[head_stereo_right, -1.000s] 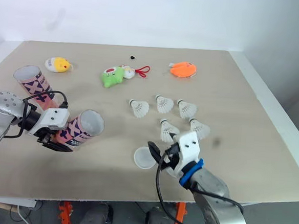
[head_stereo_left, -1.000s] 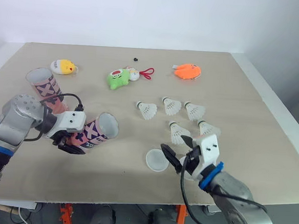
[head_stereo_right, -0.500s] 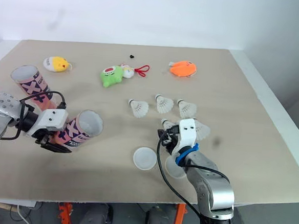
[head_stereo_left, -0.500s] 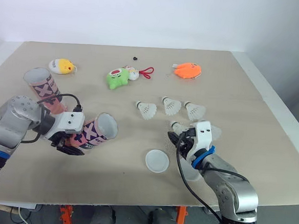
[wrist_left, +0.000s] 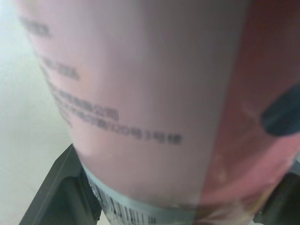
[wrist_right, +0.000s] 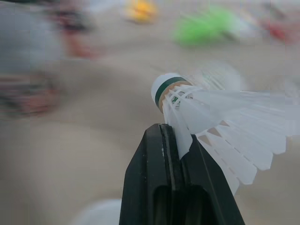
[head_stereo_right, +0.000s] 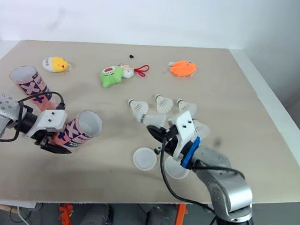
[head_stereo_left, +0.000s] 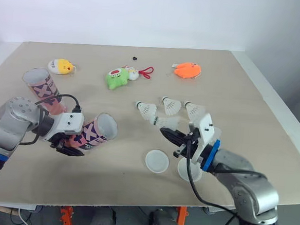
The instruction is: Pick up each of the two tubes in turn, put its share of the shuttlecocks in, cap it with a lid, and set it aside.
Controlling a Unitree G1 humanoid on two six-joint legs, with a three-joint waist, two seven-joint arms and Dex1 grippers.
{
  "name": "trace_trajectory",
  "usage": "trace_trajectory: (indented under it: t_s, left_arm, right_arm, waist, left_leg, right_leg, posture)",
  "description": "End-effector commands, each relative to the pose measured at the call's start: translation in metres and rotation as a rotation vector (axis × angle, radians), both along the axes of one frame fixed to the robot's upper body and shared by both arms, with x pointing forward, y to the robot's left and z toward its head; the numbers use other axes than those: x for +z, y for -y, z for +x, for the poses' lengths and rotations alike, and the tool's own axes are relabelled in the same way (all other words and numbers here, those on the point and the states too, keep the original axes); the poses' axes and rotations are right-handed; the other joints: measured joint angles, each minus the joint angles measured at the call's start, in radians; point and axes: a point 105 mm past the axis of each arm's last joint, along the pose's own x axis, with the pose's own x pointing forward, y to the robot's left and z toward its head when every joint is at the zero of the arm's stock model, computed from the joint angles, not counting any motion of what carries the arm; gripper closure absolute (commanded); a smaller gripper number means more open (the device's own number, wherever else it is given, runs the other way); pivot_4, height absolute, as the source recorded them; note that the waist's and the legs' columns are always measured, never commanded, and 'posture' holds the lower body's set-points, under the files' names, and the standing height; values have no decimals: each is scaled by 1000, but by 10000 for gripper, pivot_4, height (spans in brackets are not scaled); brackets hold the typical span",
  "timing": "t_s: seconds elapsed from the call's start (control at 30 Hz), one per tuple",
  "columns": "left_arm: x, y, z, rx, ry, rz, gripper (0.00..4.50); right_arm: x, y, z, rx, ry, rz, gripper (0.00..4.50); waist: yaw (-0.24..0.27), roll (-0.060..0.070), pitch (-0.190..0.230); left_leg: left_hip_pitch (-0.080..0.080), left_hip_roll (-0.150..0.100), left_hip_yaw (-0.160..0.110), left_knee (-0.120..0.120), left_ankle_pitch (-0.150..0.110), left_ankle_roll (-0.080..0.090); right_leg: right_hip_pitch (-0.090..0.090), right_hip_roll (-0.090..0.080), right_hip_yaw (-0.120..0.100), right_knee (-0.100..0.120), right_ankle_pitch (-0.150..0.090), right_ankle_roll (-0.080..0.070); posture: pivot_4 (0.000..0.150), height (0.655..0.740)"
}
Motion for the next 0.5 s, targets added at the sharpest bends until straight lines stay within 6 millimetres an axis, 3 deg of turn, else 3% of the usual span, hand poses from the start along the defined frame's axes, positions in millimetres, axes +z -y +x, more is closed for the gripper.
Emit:
trace_trajectory:
  t_s: [0.03, 0.2, 0.4, 0.5]
  left_arm:
    - [-2, 2, -2, -13, -12, -1, 11823]
    - [-1, 2, 2, -12, -3, 2, 11823]
    - [0, 5, 2, -15, -1, -3, 11823]
    - [-1, 5, 0, -10, -3, -7, 11823]
  right_arm:
    - [23, -23, -16, 207, 156, -103, 44839]
    - [22, -49, -11, 360, 276, -255, 44839]
    - [5, -82, 2, 467, 409, -402, 44839]
    - [11, -90, 5, 458, 446, -367, 44839]
  waist:
    - [0, 0, 0]
    - [0, 0, 0]
    - [1, 0, 0]
    - [1, 0, 0]
  left_leg:
    - [0, 0, 0, 0, 0, 0]
    - [0, 0, 0, 0, 0, 0]
    - [-1, 0, 0, 0, 0, 0]
    - [-2, 0, 0, 1, 0, 0]
  right_leg:
    - [0, 0, 0, 0, 0, 0]
    - [0, 0, 0, 0, -1, -1]
    - [-1, 0, -1, 0, 0, -1]
    - [-1, 0, -1, 0, -1, 0]
  posture:
    - [1500, 7400]
    - [1500, 7400]
    - [1500, 7400]
    - [1500, 7400]
